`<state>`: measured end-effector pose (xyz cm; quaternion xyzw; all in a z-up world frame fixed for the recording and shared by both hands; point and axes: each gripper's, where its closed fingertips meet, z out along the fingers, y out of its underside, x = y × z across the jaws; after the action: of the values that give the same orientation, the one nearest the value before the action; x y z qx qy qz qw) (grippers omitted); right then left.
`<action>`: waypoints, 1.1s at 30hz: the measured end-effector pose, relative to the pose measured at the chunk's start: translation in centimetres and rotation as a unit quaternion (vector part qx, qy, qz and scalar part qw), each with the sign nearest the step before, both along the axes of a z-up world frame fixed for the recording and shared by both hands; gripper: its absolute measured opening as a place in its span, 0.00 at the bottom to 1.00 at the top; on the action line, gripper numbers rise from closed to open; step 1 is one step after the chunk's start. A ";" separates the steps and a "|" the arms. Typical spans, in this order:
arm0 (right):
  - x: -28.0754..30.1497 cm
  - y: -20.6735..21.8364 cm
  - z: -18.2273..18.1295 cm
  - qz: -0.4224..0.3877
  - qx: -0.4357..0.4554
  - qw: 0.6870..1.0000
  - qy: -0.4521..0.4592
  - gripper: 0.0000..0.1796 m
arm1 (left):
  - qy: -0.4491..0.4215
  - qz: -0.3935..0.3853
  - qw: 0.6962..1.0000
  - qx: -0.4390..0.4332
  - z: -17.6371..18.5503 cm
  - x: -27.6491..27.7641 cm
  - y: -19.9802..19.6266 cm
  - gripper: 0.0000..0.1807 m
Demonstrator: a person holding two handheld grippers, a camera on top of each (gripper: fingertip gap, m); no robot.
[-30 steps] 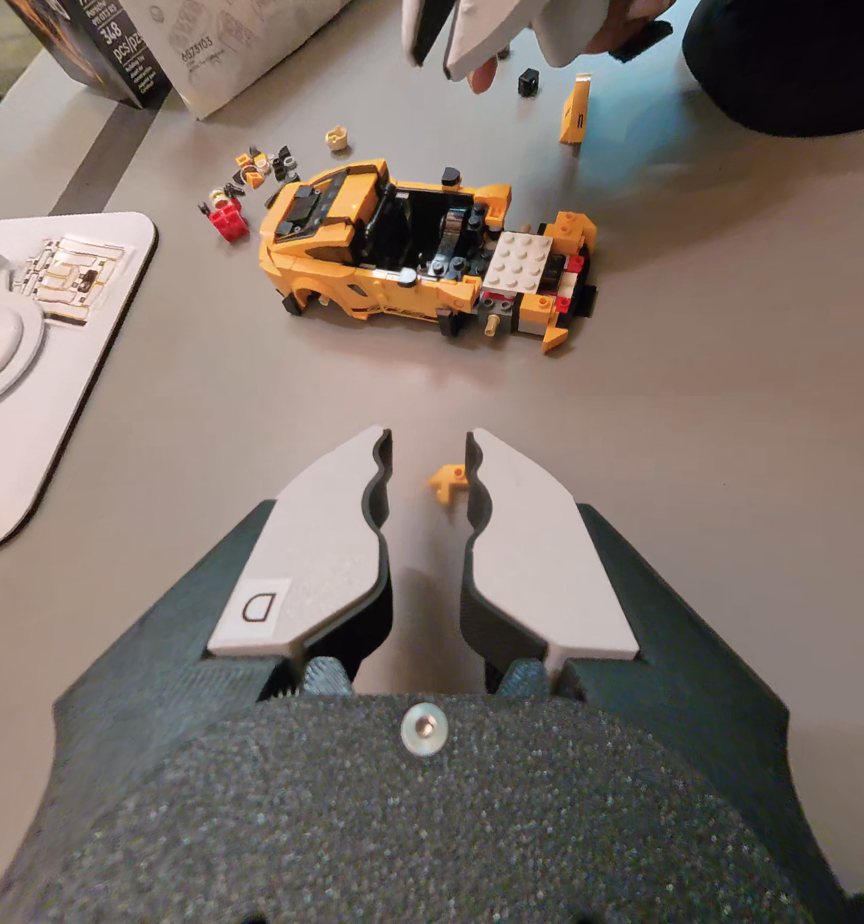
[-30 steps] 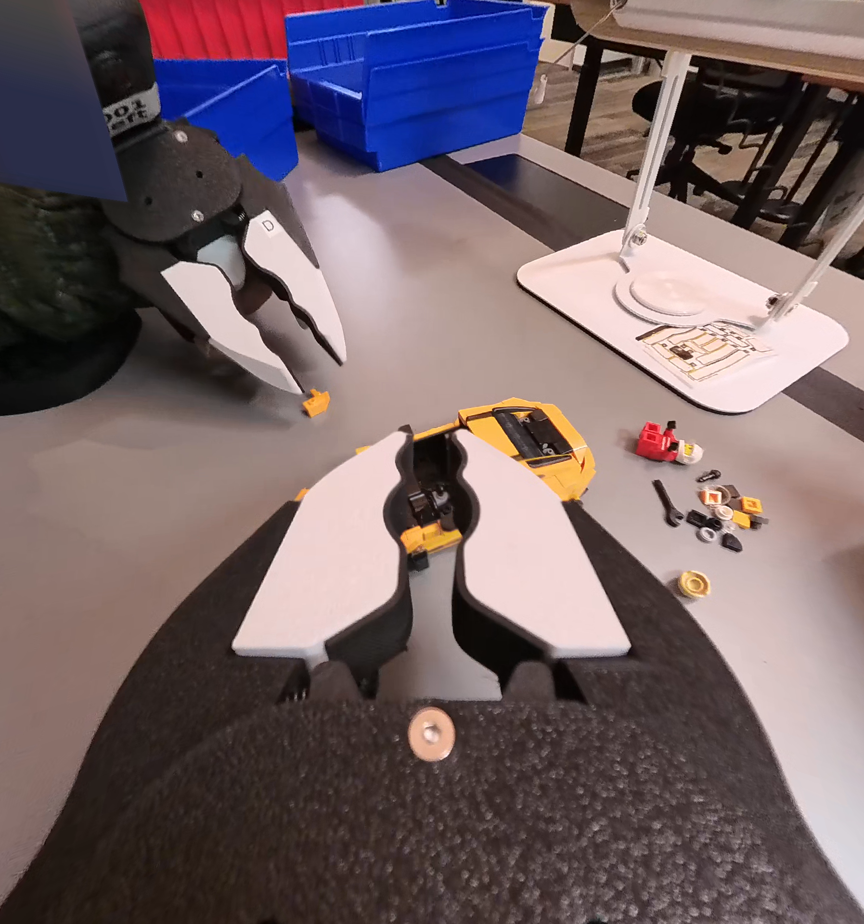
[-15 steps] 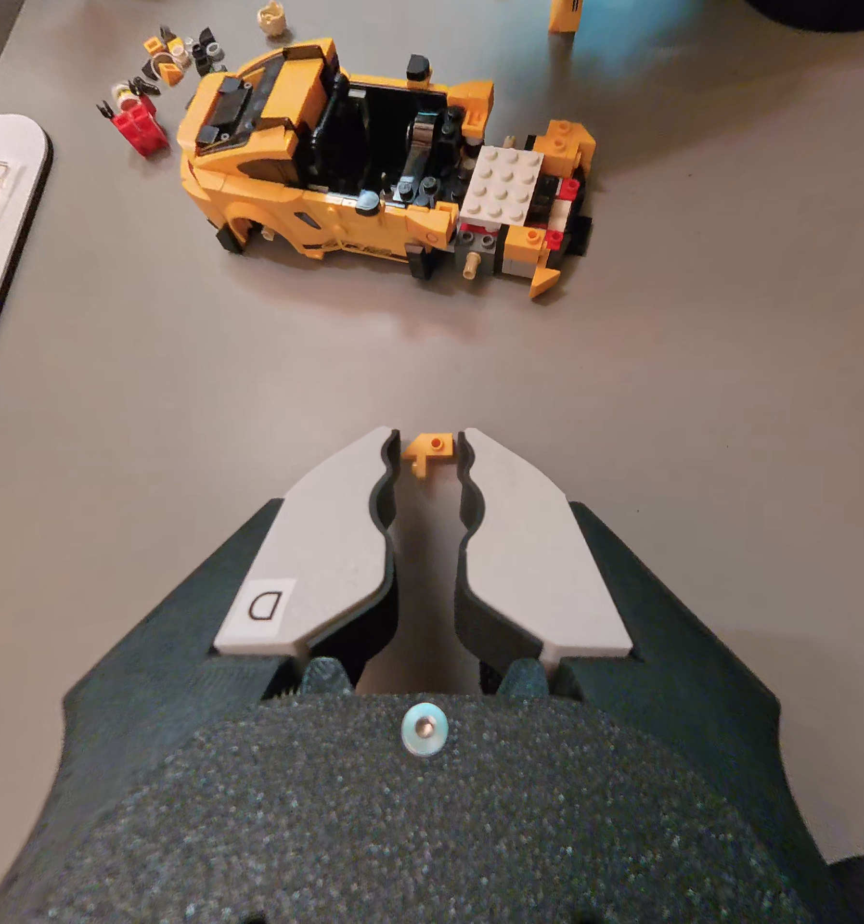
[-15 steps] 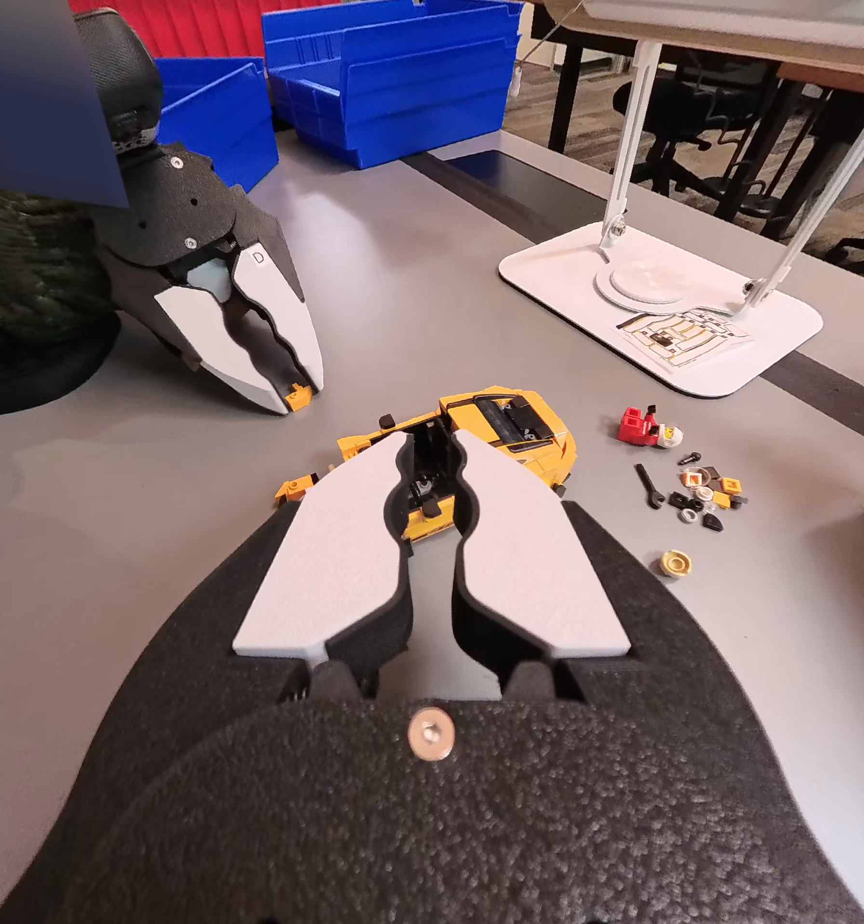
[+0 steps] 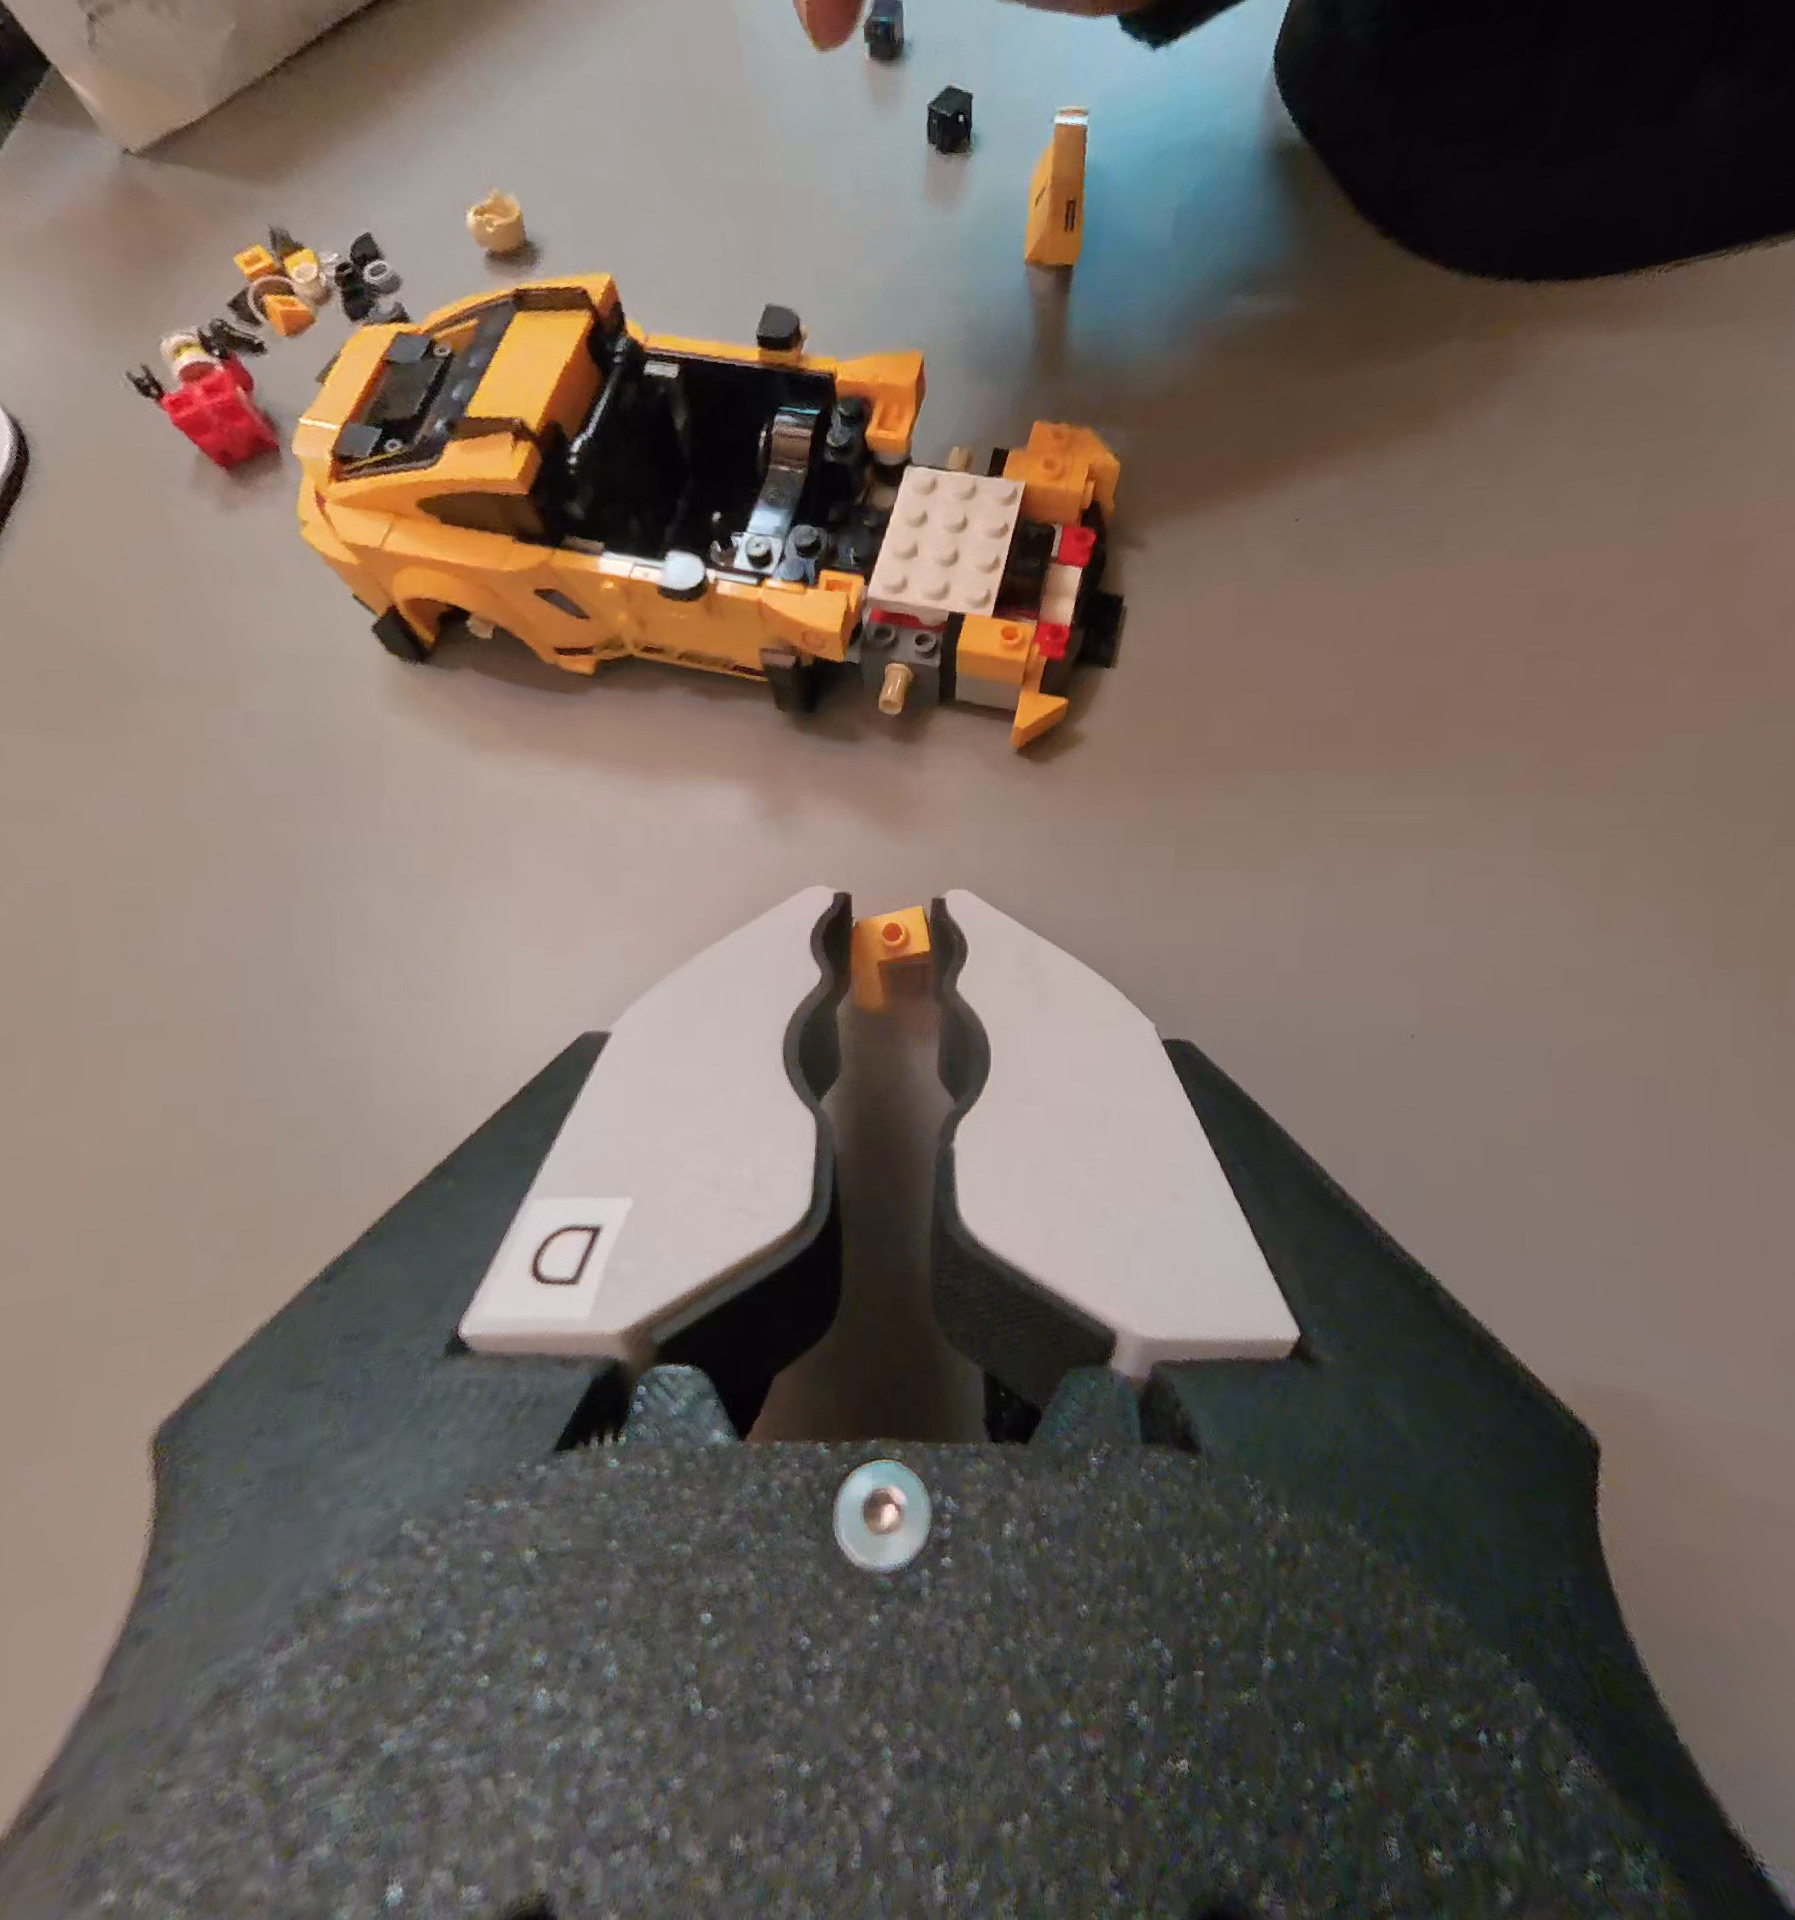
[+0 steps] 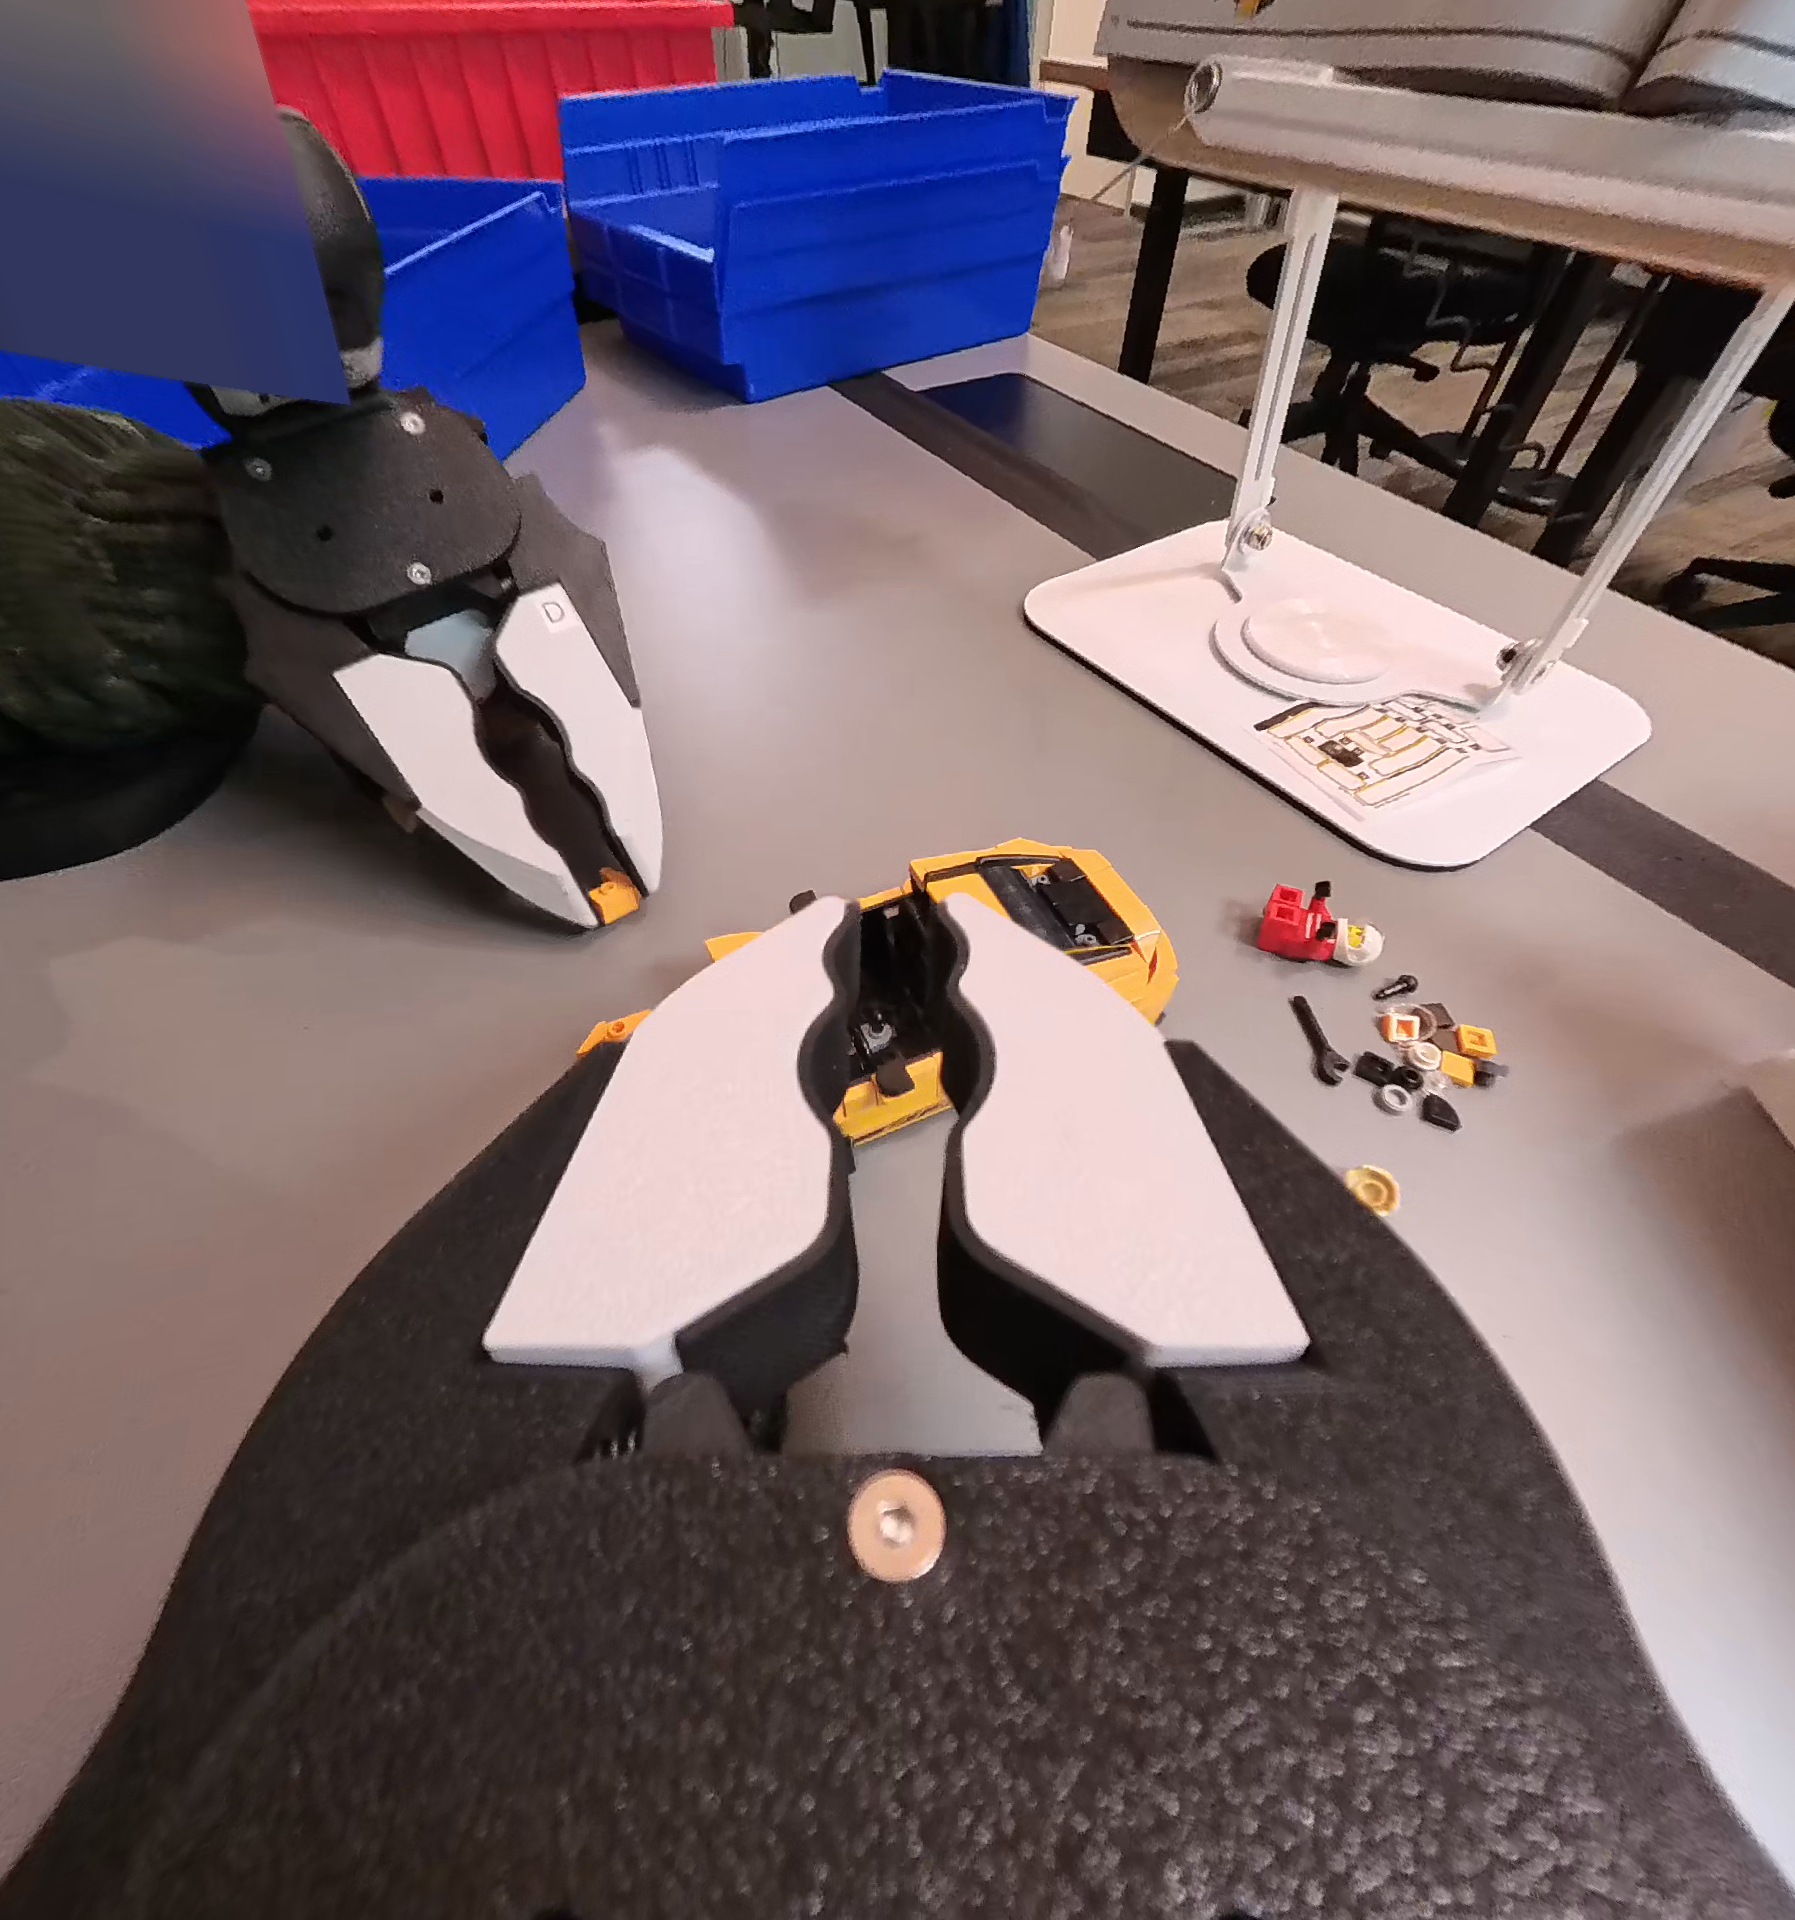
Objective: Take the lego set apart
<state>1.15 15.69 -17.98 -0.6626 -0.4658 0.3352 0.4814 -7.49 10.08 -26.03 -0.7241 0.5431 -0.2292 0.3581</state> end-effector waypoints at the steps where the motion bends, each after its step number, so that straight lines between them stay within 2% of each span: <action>1: 0.1 0.0 0.2 -0.001 0.002 1.000 0.001 0.07 | 0.003 -0.002 1.000 0.001 -0.1 0.1 0.0 0.08; 9: 0.9 0.1 1.0 -0.011 0.013 1.000 0.007 0.07 | -0.008 -0.022 1.000 0.012 0.3 2.2 -0.5 0.08; 16: 1.6 0.1 1.2 -0.019 0.021 1.000 -0.001 0.07 | -0.022 -0.033 0.999 0.012 0.7 2.9 -0.9 0.17; 24: 3.6 0.8 1.9 -0.044 0.035 0.998 0.003 0.07 | 0.007 -0.015 1.000 -0.009 -0.2 1.0 -0.9 0.13; 27: 4.5 1.0 2.6 -0.057 0.044 0.997 0.010 0.07 | 0.023 -0.017 1.000 -0.009 -0.7 1.3 -1.0 0.07; 33: 6.4 1.4 3.5 -0.087 0.055 0.994 0.024 0.06 | 0.014 -0.027 1.000 -0.006 -0.2 2.0 -1.7 0.07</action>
<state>7.56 17.09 -14.45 -0.6652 -0.4123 0.2814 0.5553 -5.45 8.42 -26.25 -0.7146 0.5657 -0.2316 0.3401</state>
